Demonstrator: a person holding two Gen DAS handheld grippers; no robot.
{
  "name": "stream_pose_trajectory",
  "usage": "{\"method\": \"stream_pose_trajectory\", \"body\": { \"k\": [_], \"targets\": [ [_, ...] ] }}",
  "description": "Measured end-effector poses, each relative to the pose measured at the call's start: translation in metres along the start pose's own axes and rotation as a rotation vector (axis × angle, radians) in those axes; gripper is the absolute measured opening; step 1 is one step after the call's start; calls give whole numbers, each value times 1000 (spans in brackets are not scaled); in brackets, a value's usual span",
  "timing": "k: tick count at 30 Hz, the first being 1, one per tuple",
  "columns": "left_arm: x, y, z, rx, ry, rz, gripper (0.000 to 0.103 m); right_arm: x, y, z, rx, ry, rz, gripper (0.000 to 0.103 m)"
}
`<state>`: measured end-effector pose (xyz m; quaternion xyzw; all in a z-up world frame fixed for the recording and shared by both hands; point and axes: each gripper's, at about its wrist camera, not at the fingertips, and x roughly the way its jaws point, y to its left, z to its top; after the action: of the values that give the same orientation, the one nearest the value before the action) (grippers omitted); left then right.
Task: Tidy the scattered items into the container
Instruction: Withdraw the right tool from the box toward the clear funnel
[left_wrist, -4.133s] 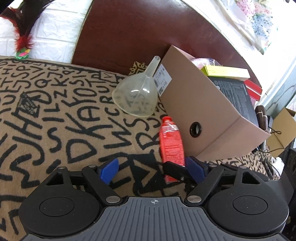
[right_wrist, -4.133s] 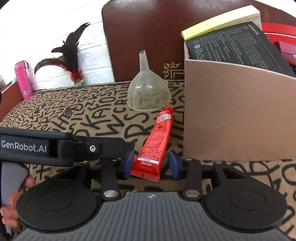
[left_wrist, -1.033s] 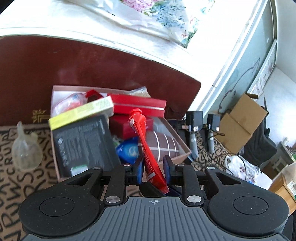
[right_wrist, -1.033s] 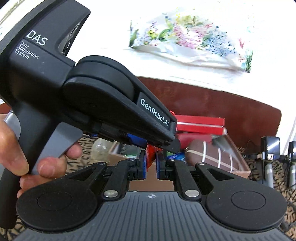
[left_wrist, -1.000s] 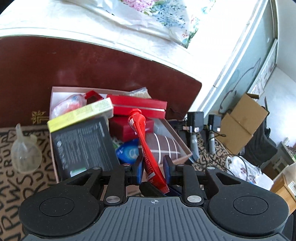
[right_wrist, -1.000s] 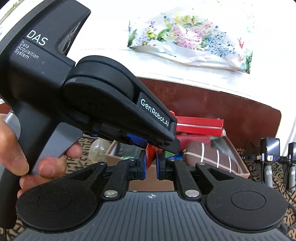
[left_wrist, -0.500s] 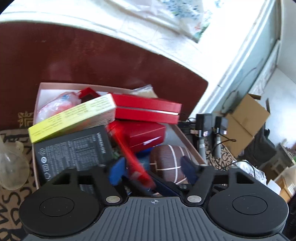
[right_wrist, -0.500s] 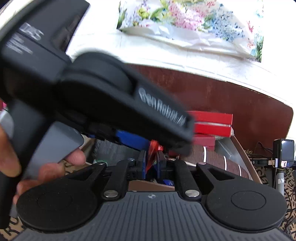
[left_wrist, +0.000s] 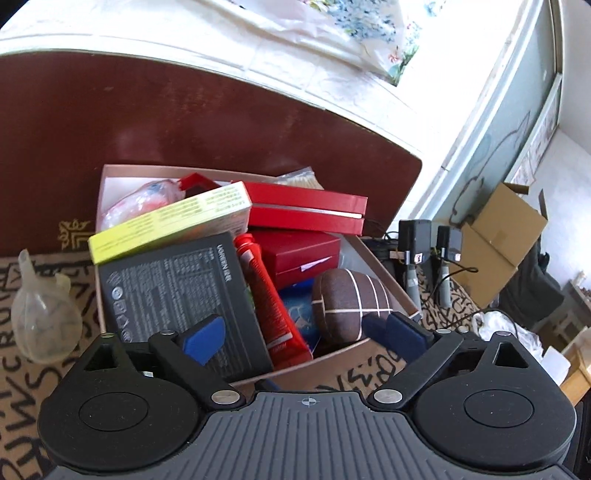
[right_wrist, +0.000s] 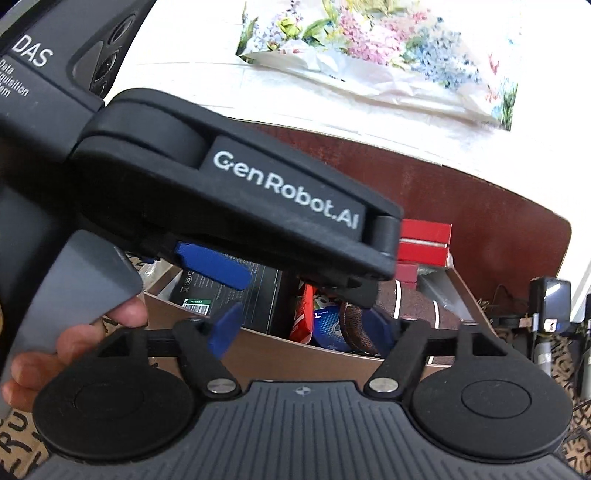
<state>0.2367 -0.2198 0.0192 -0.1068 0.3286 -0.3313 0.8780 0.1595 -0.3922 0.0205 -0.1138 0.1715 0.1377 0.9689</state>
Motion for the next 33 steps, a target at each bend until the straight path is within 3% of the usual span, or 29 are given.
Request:
{"method": "stream_pose_trajectory", "body": {
  "k": [6, 10, 13, 19, 33],
  "targets": [
    [-23, 2, -8, -20, -25, 10, 103, -15, 1, 0, -36, -12, -5, 94],
    [-44, 2, -16, -4, -68, 64, 103, -26, 3, 0, -64, -26, -22, 100],
    [-58, 5, -20, 15, -81, 128, 103, -34, 3, 1, -79, -25, -34, 100],
    [-85, 23, -29, -32, -75, 158, 103, -50, 5, 2, -99, -16, -31, 101],
    [-136, 76, -47, -102, -86, 218, 103, -59, 70, 31, -227, -32, 35, 101]
  ]
}}
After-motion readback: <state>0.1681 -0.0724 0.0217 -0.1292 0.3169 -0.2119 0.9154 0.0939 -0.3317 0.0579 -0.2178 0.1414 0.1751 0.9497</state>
